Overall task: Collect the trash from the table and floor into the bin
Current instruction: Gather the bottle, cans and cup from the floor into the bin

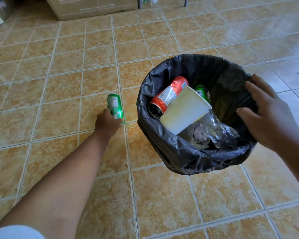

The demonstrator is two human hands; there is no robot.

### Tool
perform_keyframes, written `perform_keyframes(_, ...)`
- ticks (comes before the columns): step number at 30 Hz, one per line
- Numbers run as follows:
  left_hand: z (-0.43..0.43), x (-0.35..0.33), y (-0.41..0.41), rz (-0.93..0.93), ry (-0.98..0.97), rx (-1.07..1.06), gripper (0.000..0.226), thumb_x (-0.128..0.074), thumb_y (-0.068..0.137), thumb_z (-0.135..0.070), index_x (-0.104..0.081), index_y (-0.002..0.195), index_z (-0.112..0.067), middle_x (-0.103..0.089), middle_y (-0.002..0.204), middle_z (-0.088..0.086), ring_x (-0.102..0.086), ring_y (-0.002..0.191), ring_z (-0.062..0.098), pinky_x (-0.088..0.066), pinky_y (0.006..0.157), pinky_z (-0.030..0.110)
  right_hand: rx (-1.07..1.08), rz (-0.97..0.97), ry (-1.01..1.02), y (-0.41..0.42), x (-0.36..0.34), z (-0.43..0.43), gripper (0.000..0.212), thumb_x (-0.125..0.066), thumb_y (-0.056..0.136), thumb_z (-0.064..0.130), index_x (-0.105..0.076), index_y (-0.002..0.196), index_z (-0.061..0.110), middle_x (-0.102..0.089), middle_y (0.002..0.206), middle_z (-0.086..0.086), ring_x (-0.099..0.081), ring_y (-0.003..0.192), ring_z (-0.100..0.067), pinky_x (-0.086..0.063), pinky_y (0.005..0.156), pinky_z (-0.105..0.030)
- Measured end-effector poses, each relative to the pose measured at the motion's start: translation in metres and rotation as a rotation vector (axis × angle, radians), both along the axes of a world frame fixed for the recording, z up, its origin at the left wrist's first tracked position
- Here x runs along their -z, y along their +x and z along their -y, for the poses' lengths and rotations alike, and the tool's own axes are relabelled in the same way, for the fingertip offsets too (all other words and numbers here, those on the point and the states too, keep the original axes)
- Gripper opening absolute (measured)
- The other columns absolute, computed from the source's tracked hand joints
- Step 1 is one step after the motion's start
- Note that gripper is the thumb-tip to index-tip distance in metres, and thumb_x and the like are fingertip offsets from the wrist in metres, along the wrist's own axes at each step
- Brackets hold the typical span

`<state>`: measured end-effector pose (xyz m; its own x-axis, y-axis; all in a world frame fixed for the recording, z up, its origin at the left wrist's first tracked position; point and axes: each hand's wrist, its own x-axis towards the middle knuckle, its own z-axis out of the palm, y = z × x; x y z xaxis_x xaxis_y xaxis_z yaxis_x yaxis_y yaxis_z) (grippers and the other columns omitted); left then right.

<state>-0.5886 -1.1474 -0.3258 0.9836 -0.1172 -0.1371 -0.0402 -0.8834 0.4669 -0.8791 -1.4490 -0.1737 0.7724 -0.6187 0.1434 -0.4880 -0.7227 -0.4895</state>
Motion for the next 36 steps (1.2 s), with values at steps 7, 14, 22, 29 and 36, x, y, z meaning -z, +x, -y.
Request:
perform_keyframes(7,0.031,-0.100,-0.020,0.162,-0.754,-0.075,0.064,-0.072,0.065,-0.041,-0.057,0.126,-0.030,-0.062,0.116,-0.005,-0.063,0.099,0.009,-0.050,0.072,0.020,-0.007,-0.010,0.024,0.001,-0.006,-0.007,0.071,-0.050,0.083,0.028,-0.031,0.151,0.018,-0.017,0.161,0.008,-0.028,0.142,-0.023,-0.025,0.111,-0.035)
perform_keyframes(14,0.071,-0.218,-0.098,0.311,-0.858,0.374,0.047,-0.069,0.077,-0.034,-0.055,0.121,-0.028,-0.066,0.098,-0.005,-0.067,0.087,0.011,-0.057,0.078,0.035,-0.022,-0.001,0.029,0.001,-0.004,-0.007,0.073,-0.047,0.083,0.030,-0.027,0.152,0.016,-0.015,0.161,0.005,-0.027,0.143,-0.024,-0.025,0.113,-0.037)
perform_keyframes(22,0.129,-0.232,-0.165,0.336,-0.452,0.550,0.049,-0.072,0.071,-0.059,-0.061,0.086,-0.014,-0.063,0.074,0.000,-0.059,0.068,0.016,-0.048,0.059,0.032,-0.068,0.181,0.202,-0.003,-0.002,-0.006,0.070,-0.033,0.090,0.046,-0.015,0.155,0.028,-0.023,0.160,-0.003,-0.026,0.143,-0.022,-0.022,0.112,-0.034)
perform_keyframes(29,0.143,-0.215,-0.183,0.347,-0.406,0.676,0.048,-0.056,0.083,-0.063,-0.065,0.081,-0.016,-0.064,0.078,-0.003,-0.059,0.075,0.013,-0.049,0.067,0.032,-0.066,0.171,0.211,-0.005,-0.002,-0.006,0.071,-0.021,0.093,0.059,-0.009,0.155,0.028,-0.016,0.162,-0.001,-0.018,0.146,-0.018,-0.015,0.110,-0.029)
perform_keyframes(36,0.109,-0.211,-0.154,0.523,-0.574,0.528,0.025,-0.056,0.092,-0.032,-0.068,0.085,-0.012,-0.066,0.082,0.001,-0.059,0.077,0.017,-0.043,0.066,0.025,-0.073,0.149,0.164,-0.003,-0.001,-0.003,0.071,-0.026,0.092,0.055,-0.013,0.155,0.022,-0.020,0.161,-0.004,-0.025,0.144,-0.024,-0.024,0.114,-0.040)
